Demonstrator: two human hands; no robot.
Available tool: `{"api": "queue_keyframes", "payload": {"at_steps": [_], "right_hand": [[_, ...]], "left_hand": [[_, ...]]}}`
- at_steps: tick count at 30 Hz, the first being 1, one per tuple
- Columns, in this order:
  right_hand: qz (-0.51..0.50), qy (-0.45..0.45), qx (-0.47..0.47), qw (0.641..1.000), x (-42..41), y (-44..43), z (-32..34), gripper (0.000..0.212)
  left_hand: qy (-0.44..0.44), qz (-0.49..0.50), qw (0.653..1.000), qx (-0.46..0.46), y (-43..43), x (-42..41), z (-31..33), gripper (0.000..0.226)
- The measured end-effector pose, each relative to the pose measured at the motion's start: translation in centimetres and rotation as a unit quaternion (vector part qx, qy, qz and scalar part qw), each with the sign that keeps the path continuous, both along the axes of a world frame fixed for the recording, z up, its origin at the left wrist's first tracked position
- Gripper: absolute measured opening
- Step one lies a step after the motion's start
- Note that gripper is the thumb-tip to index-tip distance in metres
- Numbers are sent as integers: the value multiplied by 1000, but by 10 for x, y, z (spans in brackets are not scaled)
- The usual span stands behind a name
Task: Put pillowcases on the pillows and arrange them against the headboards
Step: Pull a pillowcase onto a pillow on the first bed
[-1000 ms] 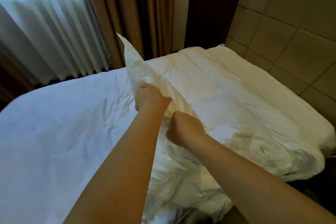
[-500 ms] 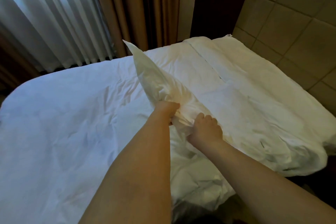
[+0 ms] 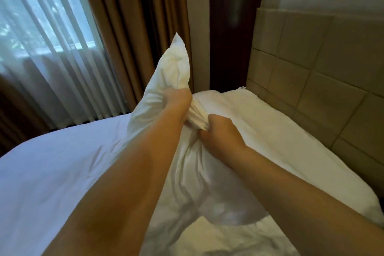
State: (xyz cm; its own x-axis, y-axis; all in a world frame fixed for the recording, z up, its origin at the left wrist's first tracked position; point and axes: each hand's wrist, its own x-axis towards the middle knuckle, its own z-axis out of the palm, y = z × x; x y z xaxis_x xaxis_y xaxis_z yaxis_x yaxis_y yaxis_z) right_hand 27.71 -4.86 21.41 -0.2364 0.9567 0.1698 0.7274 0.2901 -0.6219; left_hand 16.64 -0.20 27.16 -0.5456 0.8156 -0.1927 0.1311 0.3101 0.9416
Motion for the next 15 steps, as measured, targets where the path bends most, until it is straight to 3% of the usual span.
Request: {"api": "queue_keyframes", "payload": {"at_steps": [7, 10, 15], "right_hand": [[1, 162, 106, 981, 80, 30, 59, 22], [-5, 198, 143, 970, 103, 49, 78, 13], [-54, 197, 214, 955, 135, 102, 101, 14]], "left_hand": [[12, 16, 984, 175, 15, 77, 71, 17], [-15, 8, 974, 227, 33, 106, 95, 20], [-57, -18, 959, 279, 83, 147, 124, 19]]}}
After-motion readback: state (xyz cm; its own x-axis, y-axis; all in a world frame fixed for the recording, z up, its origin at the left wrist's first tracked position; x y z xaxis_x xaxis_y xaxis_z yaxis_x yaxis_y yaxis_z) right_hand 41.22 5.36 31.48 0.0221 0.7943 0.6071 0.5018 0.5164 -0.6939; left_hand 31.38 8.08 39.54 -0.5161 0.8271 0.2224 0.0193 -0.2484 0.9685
